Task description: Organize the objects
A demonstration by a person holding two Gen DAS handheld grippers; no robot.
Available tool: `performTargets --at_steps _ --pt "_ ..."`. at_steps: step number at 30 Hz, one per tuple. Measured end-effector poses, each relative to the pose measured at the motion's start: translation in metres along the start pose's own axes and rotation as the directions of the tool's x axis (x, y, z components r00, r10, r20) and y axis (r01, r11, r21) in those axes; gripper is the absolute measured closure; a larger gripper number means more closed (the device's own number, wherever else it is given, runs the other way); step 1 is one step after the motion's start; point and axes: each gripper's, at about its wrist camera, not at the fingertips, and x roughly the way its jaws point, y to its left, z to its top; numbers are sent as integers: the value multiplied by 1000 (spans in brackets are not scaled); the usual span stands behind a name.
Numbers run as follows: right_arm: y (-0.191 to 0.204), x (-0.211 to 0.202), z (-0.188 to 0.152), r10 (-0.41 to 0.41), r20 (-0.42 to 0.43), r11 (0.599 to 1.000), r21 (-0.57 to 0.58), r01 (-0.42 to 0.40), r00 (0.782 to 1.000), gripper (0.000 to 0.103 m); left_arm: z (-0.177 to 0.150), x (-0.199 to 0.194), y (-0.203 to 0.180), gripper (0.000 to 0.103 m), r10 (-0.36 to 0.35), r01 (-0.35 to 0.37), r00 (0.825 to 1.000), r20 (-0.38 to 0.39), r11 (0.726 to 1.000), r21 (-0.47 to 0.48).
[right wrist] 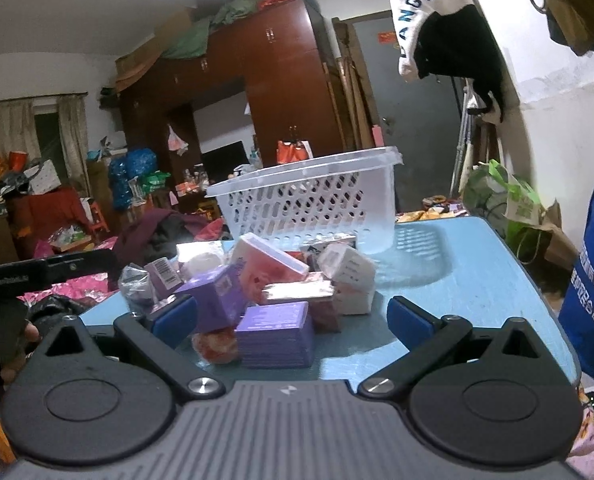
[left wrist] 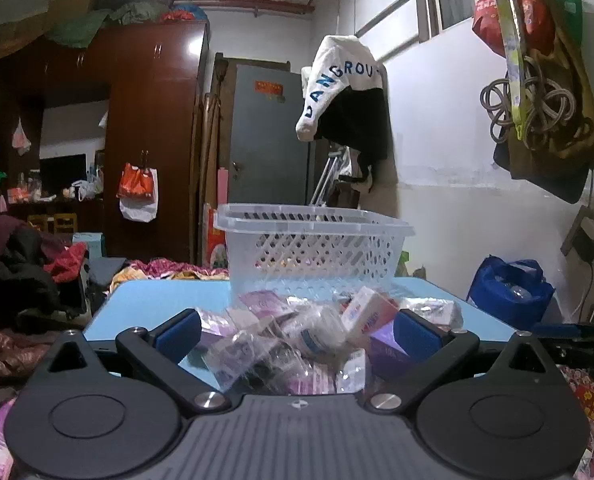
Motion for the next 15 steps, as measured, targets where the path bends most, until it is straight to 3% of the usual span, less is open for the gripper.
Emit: performTargets --at_steps 15 --pt "-6 -8 -1 6 -3 1000 20 -6 1000 0 8 -1 8 0 21 -19 999 44 999 -37"
